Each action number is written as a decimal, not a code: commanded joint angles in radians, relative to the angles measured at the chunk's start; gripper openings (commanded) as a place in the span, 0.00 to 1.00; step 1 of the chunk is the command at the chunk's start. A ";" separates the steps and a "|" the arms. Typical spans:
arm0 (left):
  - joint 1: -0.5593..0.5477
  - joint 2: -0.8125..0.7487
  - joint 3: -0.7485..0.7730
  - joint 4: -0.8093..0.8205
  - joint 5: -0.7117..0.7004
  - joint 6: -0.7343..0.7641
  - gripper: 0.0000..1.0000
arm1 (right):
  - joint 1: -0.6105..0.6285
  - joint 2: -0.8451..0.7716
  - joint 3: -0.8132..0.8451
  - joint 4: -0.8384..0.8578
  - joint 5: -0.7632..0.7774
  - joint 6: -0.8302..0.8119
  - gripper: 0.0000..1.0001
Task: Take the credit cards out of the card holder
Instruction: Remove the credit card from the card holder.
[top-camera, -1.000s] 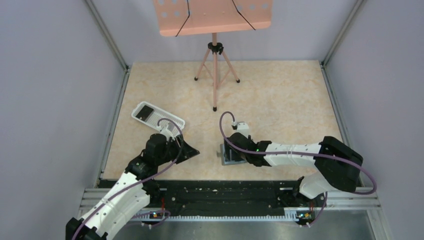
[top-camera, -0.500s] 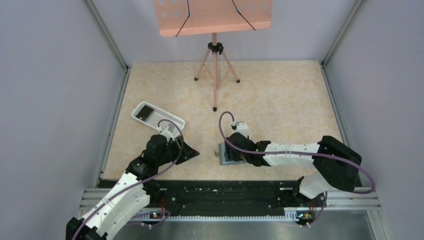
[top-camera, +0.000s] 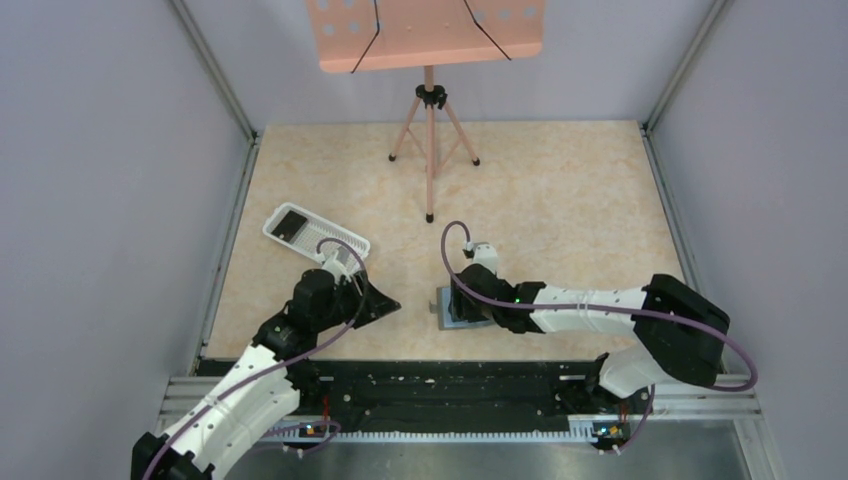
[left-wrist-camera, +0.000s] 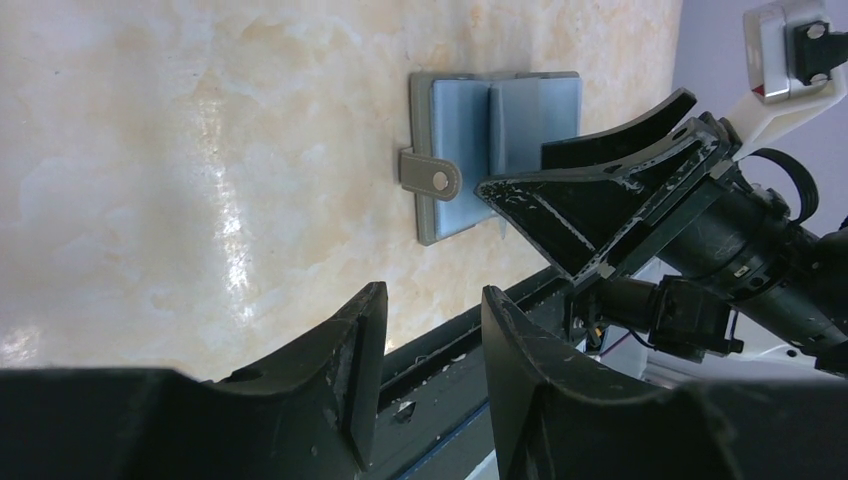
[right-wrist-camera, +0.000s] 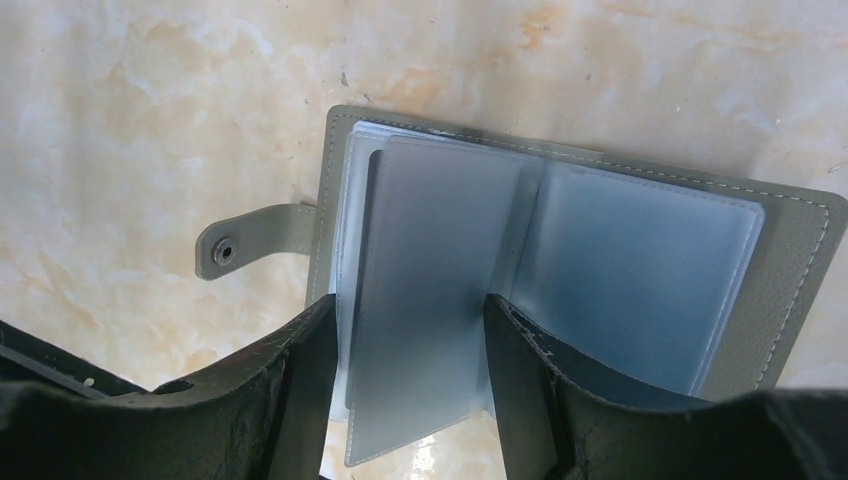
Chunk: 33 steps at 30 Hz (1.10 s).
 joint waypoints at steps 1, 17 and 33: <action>-0.015 0.049 0.000 0.122 0.015 -0.016 0.45 | 0.013 -0.043 -0.017 0.039 -0.007 0.007 0.53; -0.173 0.535 0.240 0.379 -0.087 0.030 0.41 | 0.012 -0.061 -0.069 0.106 -0.037 -0.025 0.48; -0.222 0.833 0.371 0.440 -0.128 0.023 0.31 | 0.012 -0.100 -0.110 0.110 -0.019 -0.021 0.48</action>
